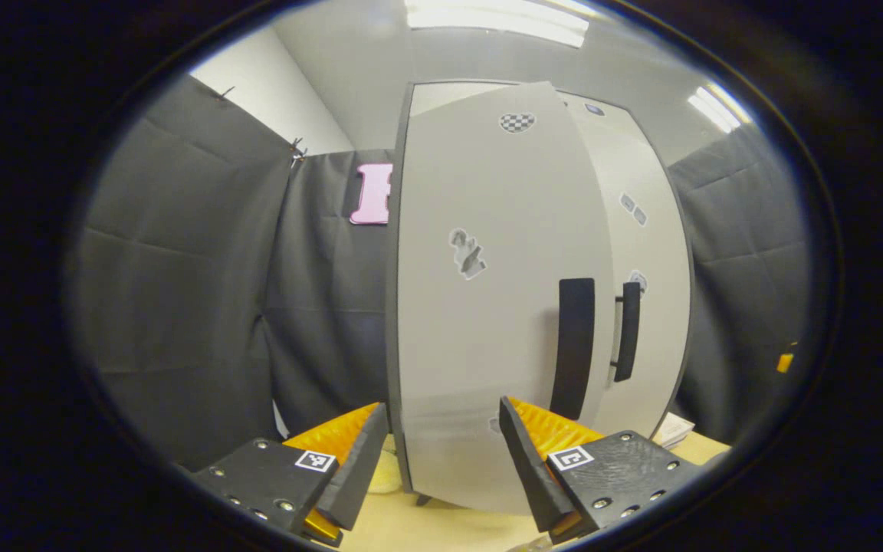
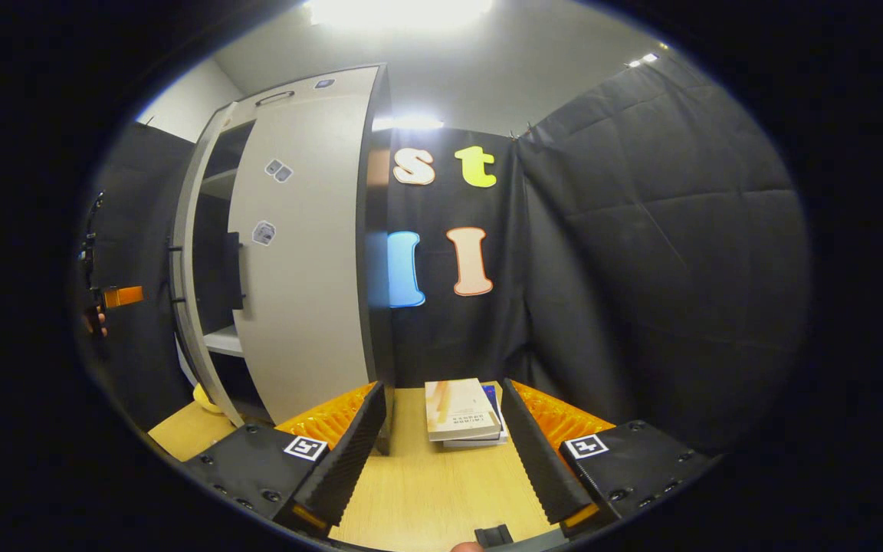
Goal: Grasp the bottle in the cabinet with the left hand and place it on the coaster, then close the right door with the right hand and the left door with the left hand.
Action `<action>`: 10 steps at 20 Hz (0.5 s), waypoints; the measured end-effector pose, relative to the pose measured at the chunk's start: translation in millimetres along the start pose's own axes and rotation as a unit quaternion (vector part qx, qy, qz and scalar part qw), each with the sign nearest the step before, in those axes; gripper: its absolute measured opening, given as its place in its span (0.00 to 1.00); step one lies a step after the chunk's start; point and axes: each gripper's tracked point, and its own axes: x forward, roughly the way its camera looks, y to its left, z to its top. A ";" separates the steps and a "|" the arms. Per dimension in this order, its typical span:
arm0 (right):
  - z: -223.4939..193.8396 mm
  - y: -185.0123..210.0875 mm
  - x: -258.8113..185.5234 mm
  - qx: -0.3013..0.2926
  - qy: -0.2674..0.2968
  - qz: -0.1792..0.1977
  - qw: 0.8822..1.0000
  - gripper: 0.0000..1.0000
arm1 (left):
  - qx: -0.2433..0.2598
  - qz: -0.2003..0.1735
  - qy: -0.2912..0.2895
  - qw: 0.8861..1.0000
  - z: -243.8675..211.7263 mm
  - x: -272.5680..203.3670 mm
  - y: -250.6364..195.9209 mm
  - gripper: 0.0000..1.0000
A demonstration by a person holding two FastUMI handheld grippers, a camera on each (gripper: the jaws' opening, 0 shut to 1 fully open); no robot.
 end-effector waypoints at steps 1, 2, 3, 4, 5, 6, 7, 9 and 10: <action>2.3 5.1 1.8 0.002 -0.007 0.012 1.000 0.96 | 0.007 0.011 0.000 1.000 -0.9 -12.5 6.8 0.86; 3.2 10.3 3.3 0.003 -0.011 0.023 1.000 0.96 | 0.014 0.022 0.000 1.000 -2.1 -26.0 14.3 0.86; 3.5 16.1 3.0 0.003 -0.011 0.033 0.999 0.96 | 0.017 0.029 -0.001 0.999 -2.4 -37.5 19.8 0.86; 4.8 20.4 0.9 0.002 -0.012 0.041 0.999 0.96 | 0.018 0.035 0.000 0.999 -4.2 -49.4 24.8 0.86; 7.1 26.3 -1.2 0.000 -0.013 0.047 0.999 0.96 | 0.019 0.038 0.002 0.999 -4.9 -60.7 29.4 0.86; 9.0 31.9 -4.9 -0.001 -0.016 0.052 0.999 0.96 | 0.022 0.043 0.003 0.999 -5.6 -68.4 36.8 0.86; 12.1 37.8 -8.7 -0.003 -0.018 0.056 0.998 0.96 | 0.027 0.048 0.003 0.999 -5.5 -74.8 43.7 0.86; 14.7 48.4 -17.2 -0.008 -0.023 0.063 0.998 0.96 | 0.035 0.055 0.000 0.998 -5.2 -87.5 55.0 0.86; 16.2 52.4 -22.1 -0.009 -0.023 0.064 0.998 0.96 | 0.037 0.055 0.000 0.998 -6.1 -92.5 58.7 0.86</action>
